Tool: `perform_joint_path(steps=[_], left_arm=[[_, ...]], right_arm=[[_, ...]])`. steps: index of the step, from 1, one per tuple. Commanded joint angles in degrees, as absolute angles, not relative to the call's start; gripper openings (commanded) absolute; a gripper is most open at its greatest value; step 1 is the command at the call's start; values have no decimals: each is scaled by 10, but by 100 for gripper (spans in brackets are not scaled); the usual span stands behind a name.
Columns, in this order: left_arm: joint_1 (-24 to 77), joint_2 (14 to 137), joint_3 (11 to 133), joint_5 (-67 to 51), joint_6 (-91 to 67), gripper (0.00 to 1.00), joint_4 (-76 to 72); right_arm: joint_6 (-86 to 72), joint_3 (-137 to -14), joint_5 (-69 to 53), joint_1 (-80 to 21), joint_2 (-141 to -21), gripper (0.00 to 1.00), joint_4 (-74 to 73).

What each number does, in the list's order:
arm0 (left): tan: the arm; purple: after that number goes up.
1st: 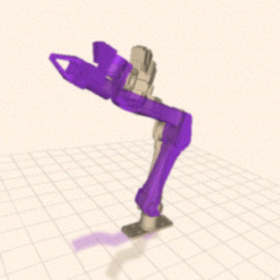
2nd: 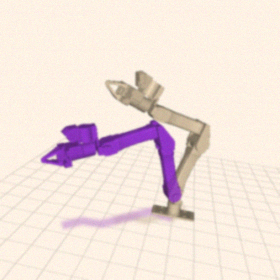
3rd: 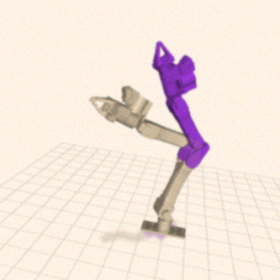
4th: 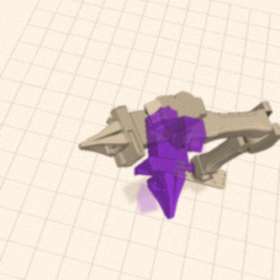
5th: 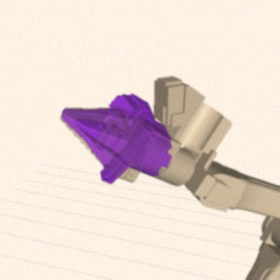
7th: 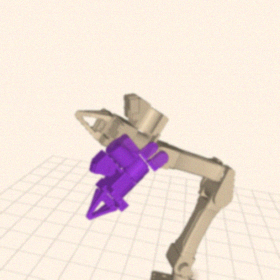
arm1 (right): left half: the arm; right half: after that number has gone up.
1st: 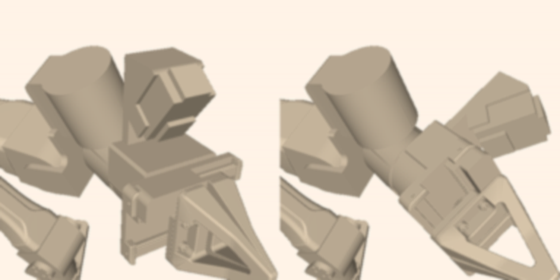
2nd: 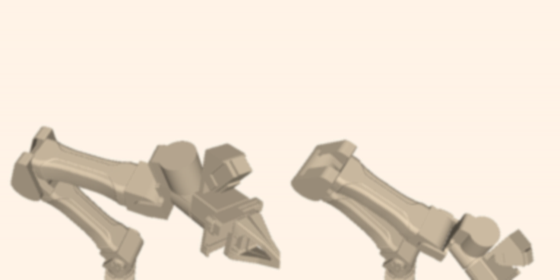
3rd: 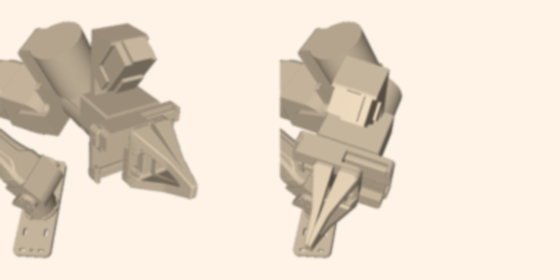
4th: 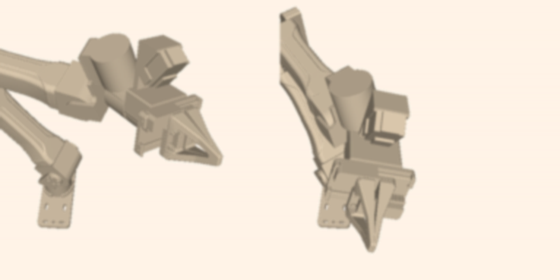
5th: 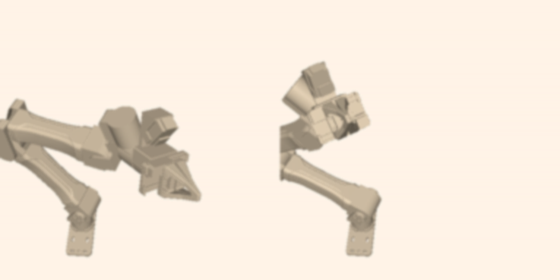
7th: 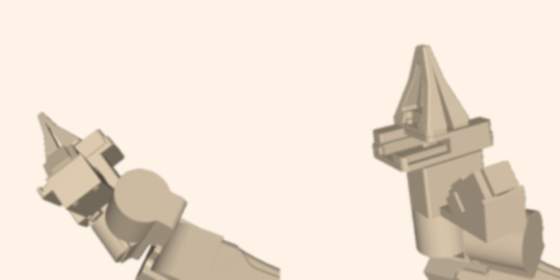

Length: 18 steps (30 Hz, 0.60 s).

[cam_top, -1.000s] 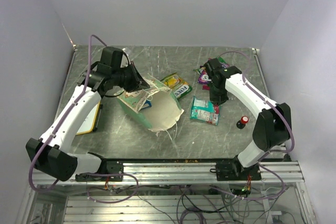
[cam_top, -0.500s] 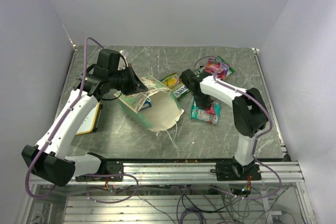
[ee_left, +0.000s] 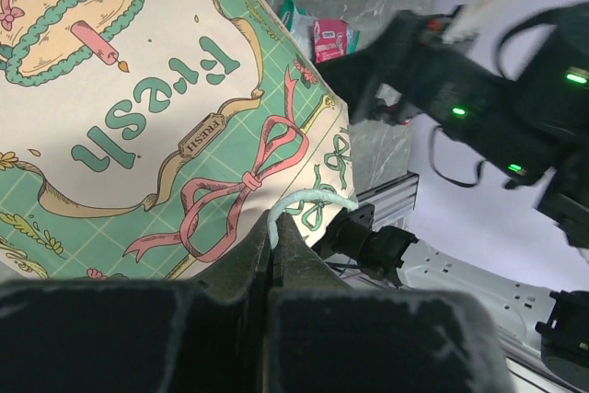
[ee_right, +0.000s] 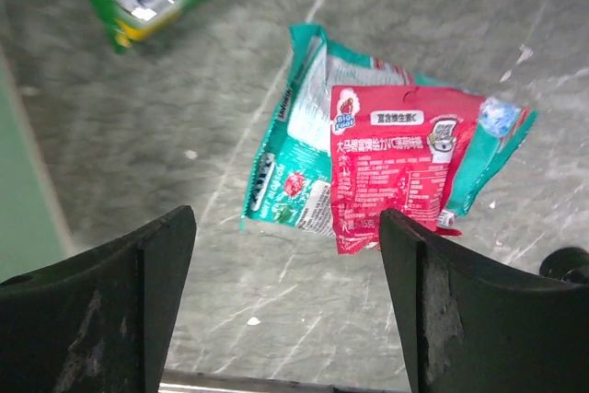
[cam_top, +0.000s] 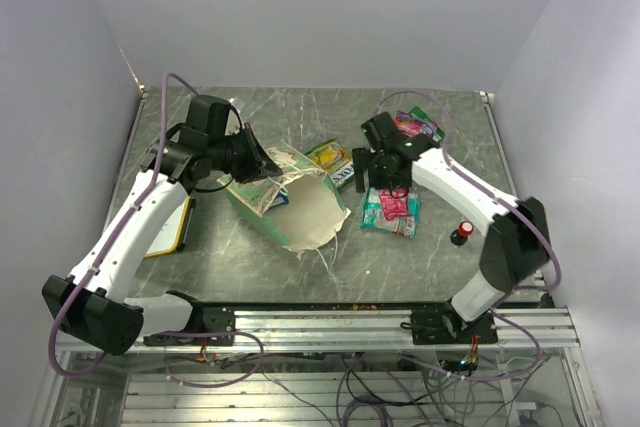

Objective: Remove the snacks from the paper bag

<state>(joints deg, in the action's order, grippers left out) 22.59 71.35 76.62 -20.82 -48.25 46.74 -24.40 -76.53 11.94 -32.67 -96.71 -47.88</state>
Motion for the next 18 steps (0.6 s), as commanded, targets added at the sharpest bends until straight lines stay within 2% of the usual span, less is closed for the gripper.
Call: perform_joint_path(steps=[1, 6, 11, 18], left_arm=[[223, 715, 758, -224, -491, 7, 456], [224, 712, 744, -242, -500, 7, 444], [231, 704, 734, -254, -500, 7, 433], [254, 673, 714, -252, -507, 7, 428]], right_arm=[[-226, -733, 72, -308, -888, 81, -429], [-234, -665, 35, -305, -860, 82, -423], [-251, -591, -55, -305, -780, 80, -339], [-257, -591, -120, -306, -747, 78, -293]])
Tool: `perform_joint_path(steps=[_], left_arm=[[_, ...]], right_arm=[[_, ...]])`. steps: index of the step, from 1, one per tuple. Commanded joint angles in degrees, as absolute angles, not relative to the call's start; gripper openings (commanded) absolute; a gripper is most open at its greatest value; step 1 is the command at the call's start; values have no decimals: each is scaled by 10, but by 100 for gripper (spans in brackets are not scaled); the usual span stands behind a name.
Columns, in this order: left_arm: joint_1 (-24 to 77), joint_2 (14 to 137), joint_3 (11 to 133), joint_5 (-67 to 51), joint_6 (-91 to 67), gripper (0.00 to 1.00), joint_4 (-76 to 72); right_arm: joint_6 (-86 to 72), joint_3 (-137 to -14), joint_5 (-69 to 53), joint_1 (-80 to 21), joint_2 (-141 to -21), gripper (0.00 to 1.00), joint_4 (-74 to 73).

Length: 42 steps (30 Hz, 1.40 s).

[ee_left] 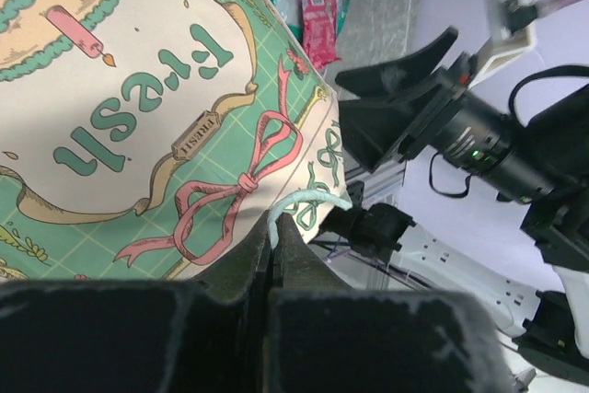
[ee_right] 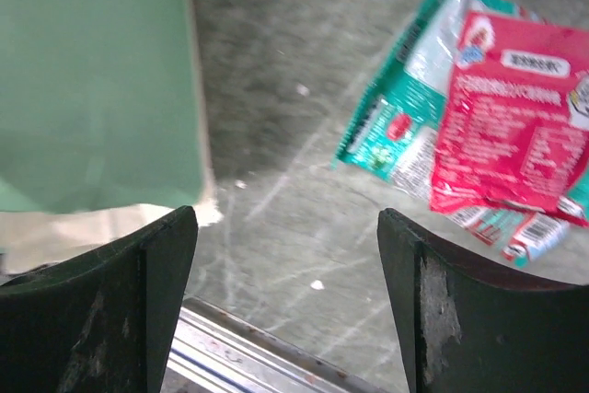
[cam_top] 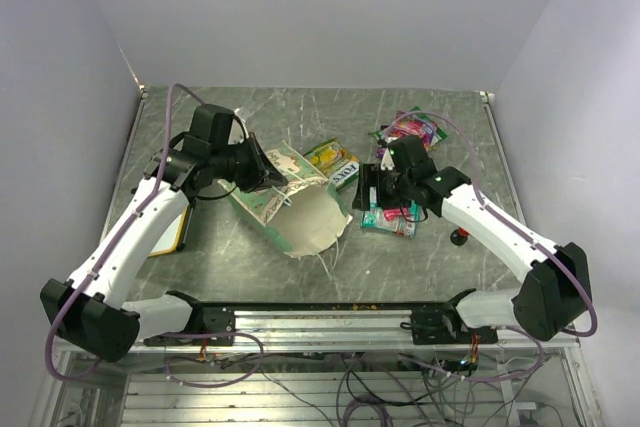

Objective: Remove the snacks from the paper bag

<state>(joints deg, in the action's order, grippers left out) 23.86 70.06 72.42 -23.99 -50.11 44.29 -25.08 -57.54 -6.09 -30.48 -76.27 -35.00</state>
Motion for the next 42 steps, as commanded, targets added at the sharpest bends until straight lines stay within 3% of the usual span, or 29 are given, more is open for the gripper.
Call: perform_joint_path(steps=[1, 11, 16, 22, 33, 37, 42], left_arm=[[260, 666, 710, -248, -508, 7, 430], [279, 571, 620, -215, -577, 7, 436], [281, 570, 623, -206, -597, 7, 438], [286, 593, 655, -192, -600, 7, 446], [294, 602, 674, -162, -626, 7, 429], [296, 625, 707, -170, -606, 7, 450], [299, 646, 740, -185, -583, 7, 473]], right_arm=[[-256, -594, -129, -306, -746, 78, -287], [-173, -503, -152, -378, -642, 77, -106], [17, -388, -242, -449, -549, 70, 10], [217, -332, -290, -499, -500, 64, 36], [424, -339, -303, -554, -646, 51, 128], [424, -378, -266, -576, -735, 45, 160], [393, -384, -179, -605, -837, 46, 285]])
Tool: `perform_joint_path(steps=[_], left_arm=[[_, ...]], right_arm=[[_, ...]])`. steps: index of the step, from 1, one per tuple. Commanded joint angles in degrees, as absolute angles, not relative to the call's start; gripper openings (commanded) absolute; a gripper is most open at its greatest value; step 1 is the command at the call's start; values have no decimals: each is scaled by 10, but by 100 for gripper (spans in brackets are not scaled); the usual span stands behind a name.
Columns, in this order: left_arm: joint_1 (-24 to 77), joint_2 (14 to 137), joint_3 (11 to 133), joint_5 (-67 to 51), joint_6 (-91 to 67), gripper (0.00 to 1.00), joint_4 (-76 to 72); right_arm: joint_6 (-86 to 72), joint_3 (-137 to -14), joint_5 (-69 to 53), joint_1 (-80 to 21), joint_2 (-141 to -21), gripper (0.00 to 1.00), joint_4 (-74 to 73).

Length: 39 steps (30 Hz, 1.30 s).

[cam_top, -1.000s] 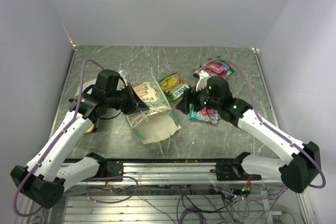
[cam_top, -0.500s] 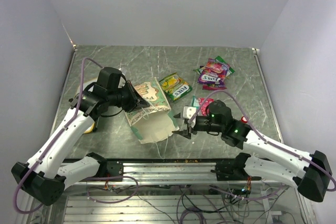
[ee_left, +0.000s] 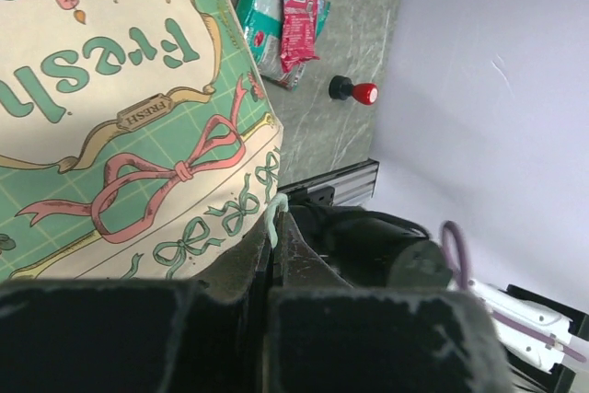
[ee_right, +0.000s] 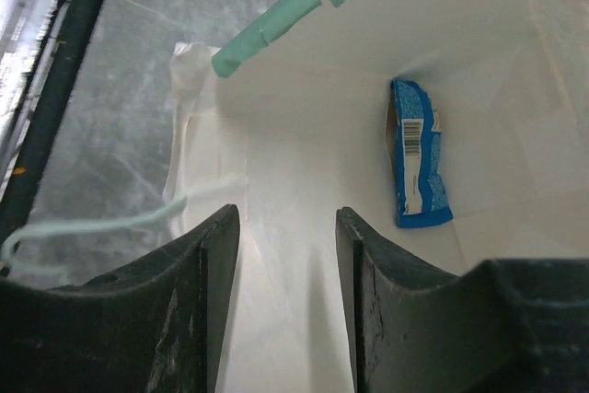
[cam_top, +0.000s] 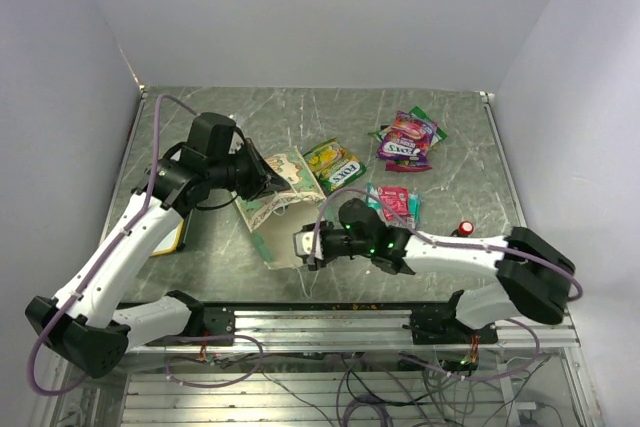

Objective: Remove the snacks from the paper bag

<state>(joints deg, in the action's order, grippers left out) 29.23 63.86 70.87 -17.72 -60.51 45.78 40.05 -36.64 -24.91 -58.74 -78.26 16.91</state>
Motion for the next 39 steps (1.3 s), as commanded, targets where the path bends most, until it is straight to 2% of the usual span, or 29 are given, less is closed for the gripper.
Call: perform_joint_path(steps=[1, 5, 10, 14, 24, 27, 33, 39], left_arm=[[300, 648, 743, -190, -582, 7, 471], [302, 656, 759, -209, -561, 7, 471], [303, 680, 794, -236, -502, 7, 501], [302, 707, 830, -261, -447, 7, 531], [303, 763, 889, -291, -344, 7, 590], [303, 775, 907, -297, -328, 7, 606], [303, 787, 918, -313, -317, 7, 611], [303, 786, 903, -324, -328, 7, 594]], right_arm=[[380, -386, -161, -607, -855, 46, 320], [363, -396, -81, -617, -931, 44, 399], [368, -389, -6, -617, -1004, 29, 486], [374, -399, 9, -617, -1036, 27, 500], [380, -421, 97, -611, -1141, 28, 626], [374, -427, 109, -608, -1154, 31, 663], [370, -434, 54, -600, -1149, 41, 671], [362, -420, 7, -599, -1120, 45, 654]])
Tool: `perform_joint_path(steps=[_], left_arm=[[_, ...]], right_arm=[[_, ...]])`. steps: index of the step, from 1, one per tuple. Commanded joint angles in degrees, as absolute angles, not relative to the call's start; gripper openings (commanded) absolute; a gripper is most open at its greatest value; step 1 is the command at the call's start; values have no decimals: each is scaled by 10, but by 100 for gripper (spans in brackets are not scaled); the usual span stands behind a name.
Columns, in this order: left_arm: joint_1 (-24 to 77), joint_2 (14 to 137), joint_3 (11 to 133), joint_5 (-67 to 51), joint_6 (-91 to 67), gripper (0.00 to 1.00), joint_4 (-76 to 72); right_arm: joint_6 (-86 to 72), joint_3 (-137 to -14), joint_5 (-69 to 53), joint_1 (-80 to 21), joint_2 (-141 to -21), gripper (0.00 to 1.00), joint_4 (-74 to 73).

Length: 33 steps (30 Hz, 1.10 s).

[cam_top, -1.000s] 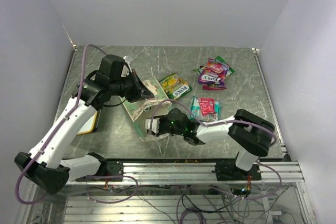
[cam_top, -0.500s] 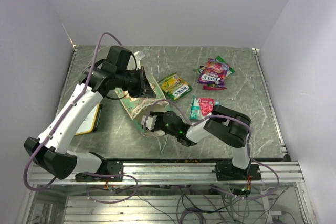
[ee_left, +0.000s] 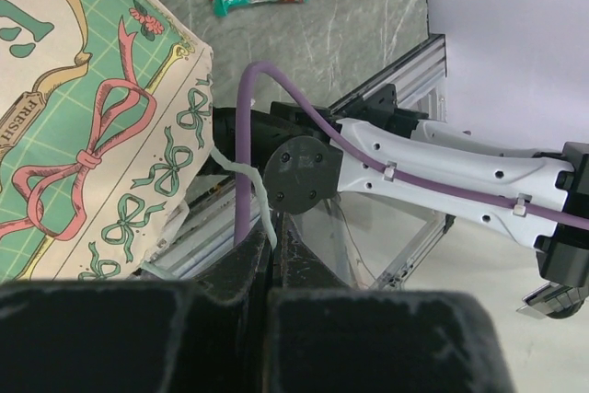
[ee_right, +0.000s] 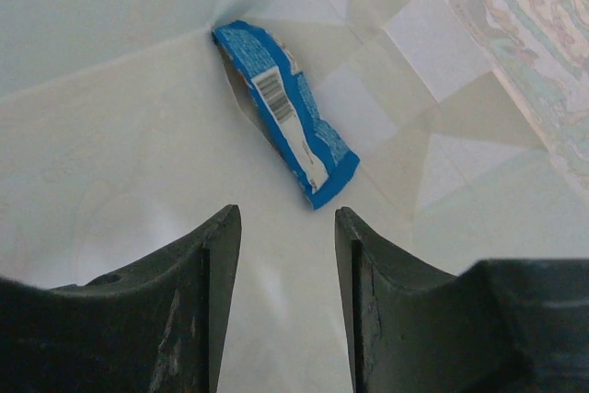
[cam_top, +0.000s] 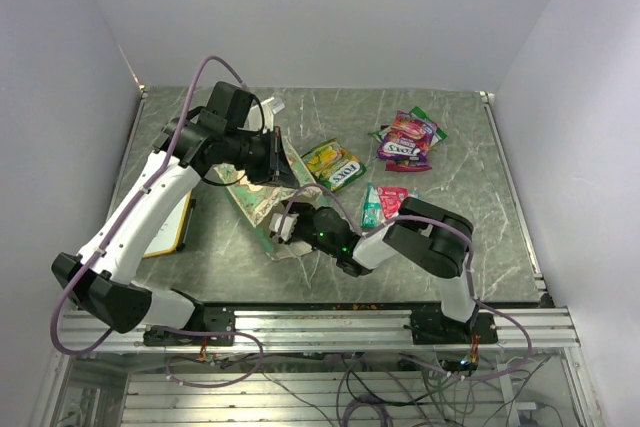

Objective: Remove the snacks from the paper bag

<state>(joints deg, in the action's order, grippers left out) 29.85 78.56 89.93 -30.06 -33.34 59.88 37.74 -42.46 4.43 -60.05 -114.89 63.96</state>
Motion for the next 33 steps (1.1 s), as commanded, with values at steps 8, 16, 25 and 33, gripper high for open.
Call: perform_joint_path(steps=[8, 16, 25, 33], left_arm=[[303, 800, 866, -332, -344, 7, 586], [303, 815, 802, -370, -391, 7, 525], [341, 803, 669, -394, -472, 7, 389], [338, 768, 831, -234, -366, 7, 532]], right_arm=[[178, -330, 60, -644, -1061, 47, 722], [60, -240, 108, -672, -1063, 48, 848], [48, -114, 85, -674, -962, 47, 834], [-22, -109, 146, -675, -795, 53, 651]])
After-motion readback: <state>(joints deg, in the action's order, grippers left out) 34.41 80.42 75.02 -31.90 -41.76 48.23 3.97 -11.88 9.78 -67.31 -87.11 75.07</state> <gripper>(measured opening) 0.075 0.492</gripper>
